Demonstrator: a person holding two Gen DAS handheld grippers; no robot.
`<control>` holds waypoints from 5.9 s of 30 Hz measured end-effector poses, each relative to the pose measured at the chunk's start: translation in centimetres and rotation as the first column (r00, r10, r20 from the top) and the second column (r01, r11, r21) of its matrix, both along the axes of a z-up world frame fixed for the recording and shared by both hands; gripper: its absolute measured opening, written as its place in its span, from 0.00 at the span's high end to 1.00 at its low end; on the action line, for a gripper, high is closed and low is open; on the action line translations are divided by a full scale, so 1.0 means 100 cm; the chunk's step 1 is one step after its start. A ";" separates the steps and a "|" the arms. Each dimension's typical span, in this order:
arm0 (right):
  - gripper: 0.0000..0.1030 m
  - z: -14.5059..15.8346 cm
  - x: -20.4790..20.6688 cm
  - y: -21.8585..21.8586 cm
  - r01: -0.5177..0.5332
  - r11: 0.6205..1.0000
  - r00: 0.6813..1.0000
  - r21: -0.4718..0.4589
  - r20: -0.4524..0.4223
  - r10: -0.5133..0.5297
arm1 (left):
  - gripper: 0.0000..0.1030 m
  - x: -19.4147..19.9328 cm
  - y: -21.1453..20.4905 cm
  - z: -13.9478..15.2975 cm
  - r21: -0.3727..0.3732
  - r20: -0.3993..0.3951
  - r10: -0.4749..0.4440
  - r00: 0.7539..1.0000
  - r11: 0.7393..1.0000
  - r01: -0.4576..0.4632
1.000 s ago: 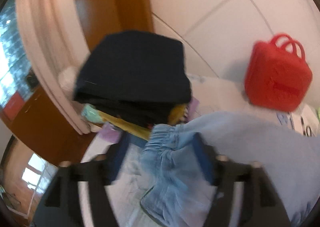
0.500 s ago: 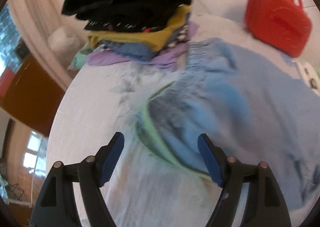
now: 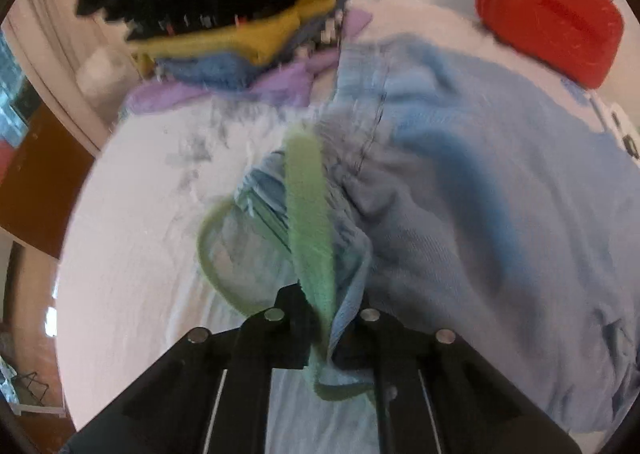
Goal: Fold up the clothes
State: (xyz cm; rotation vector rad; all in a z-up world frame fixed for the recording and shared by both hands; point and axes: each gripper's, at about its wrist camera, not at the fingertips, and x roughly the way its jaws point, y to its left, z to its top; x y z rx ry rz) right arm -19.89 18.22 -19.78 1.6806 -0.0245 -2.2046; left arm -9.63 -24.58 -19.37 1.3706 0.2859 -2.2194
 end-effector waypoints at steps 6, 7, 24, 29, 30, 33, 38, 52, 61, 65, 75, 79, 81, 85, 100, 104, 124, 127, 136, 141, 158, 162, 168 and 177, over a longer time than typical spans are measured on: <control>0.93 0.076 0.021 0.030 0.052 0.992 0.982 -0.114 -0.173 -0.071 | 0.94 0.060 0.006 0.113 -0.033 -0.234 0.034 0.972 0.999 -0.043; 0.93 0.094 0.023 0.046 0.084 0.983 0.974 -0.160 -0.197 -0.116 | 0.94 0.068 0.006 0.126 -0.027 -0.252 0.029 0.967 0.999 -0.037; 0.32 0.134 0.017 0.243 0.392 0.913 0.899 -0.109 -0.164 -0.406 | 0.59 0.064 0.056 0.062 0.128 -0.042 -0.062 0.997 0.990 0.067; 0.30 0.084 0.043 0.322 0.526 0.847 0.844 -0.076 -0.081 -0.531 | 0.37 0.083 0.043 0.083 0.105 -0.105 0.011 0.994 0.994 0.000; 0.30 0.075 0.045 0.337 0.549 0.833 0.831 -0.065 -0.067 -0.553 | 0.37 0.086 0.038 0.085 0.104 -0.109 0.029 0.994 0.994 -0.017; 0.23 0.053 0.049 0.370 0.597 0.800 0.800 -0.055 -0.026 -0.599 | 0.37 0.094 0.023 0.088 0.102 -0.114 0.070 0.991 0.993 -0.058; 0.19 0.032 0.056 0.394 0.642 0.764 0.767 -0.070 0.028 -0.642 | 0.37 0.092 0.022 0.070 0.082 -0.097 0.051 0.994 0.996 -0.043; 0.19 0.012 0.037 0.397 0.661 0.745 0.750 -0.082 0.050 -0.660 | 0.32 0.038 0.038 -0.021 0.079 0.005 0.016 1.000 0.997 -0.016; 0.91 0.011 -0.013 0.317 0.418 0.885 0.908 0.202 -0.067 -0.414 | 0.89 0.047 0.040 0.011 0.113 -0.051 0.126 0.991 0.986 -0.120; 0.91 0.074 -0.009 0.327 0.440 0.890 0.888 0.116 -0.201 -0.413 | 0.91 0.084 0.025 0.072 0.081 -0.158 0.186 0.970 0.981 -0.175; 0.91 0.119 0.058 0.420 0.523 0.839 0.851 0.152 -0.149 -0.504 | 0.91 0.160 0.038 0.040 0.114 0.047 0.174 0.984 0.977 -0.178; 0.80 0.055 0.081 0.443 0.521 0.813 0.839 0.259 0.018 -0.543 | 0.82 0.177 0.039 0.006 0.192 0.136 0.152 0.979 0.965 -0.177; 0.71 0.037 0.086 0.453 0.529 0.785 0.821 0.322 0.039 -0.569 | 0.72 0.182 0.040 0.018 0.192 0.101 0.155 0.983 0.966 -0.172; 0.59 0.051 0.078 0.457 0.568 0.771 0.807 0.286 -0.011 -0.591 | 0.50 0.177 0.037 0.071 0.114 -0.004 0.147 0.989 0.983 -0.145; 0.24 0.094 -0.053 0.362 0.457 0.889 0.887 -0.003 -0.065 -0.457 | 0.50 0.026 0.005 0.050 0.176 -0.023 0.041 0.999 0.984 -0.036; 0.19 0.092 -0.087 0.331 0.413 0.911 0.908 -0.016 -0.071 -0.413 | 0.50 -0.004 0.004 0.016 0.210 0.033 0.028 0.999 0.977 -0.035; 0.15 0.024 -0.355 0.192 0.278 0.958 0.960 0.063 -0.046 -0.276 | 0.56 -0.065 0.018 -0.022 0.118 0.069 -0.015 0.998 0.993 0.007; 0.07 0.003 -0.370 0.180 0.255 0.963 0.967 0.086 -0.010 -0.255 | 0.64 -0.070 0.025 -0.021 0.096 0.086 -0.014 0.996 0.995 0.006; 0.95 0.060 -0.314 0.185 0.213 0.977 0.968 -0.001 -0.134 -0.211 | 0.67 -0.067 -0.001 0.052 -0.035 -0.050 0.023 0.998 0.999 -0.025; 0.95 0.123 -0.232 0.249 0.288 0.945 0.926 -0.153 -0.209 -0.316 | 0.67 -0.032 -0.013 0.096 -0.041 -0.199 -0.035 0.979 0.999 0.028; 0.95 0.095 0.049 0.421 0.472 0.819 0.836 -0.325 -0.130 -0.533 | 0.66 0.155 0.022 0.066 -0.161 -0.190 -0.099 0.977 0.985 0.068; 0.95 0.052 0.084 0.438 0.508 0.806 0.839 -0.304 -0.036 -0.543 | 0.66 0.178 0.018 0.046 -0.096 -0.159 -0.028 0.987 0.995 0.013; 0.95 0.049 0.119 0.452 0.509 0.784 0.832 -0.355 -0.031 -0.554 | 0.66 0.214 0.026 0.066 -0.050 -0.268 0.013 0.963 0.998 -0.028; 0.54 0.029 0.145 0.471 0.520 0.823 0.847 -0.227 0.009 -0.532 | 0.32 0.230 0.022 0.051 0.075 -0.070 -0.016 0.997 0.997 0.022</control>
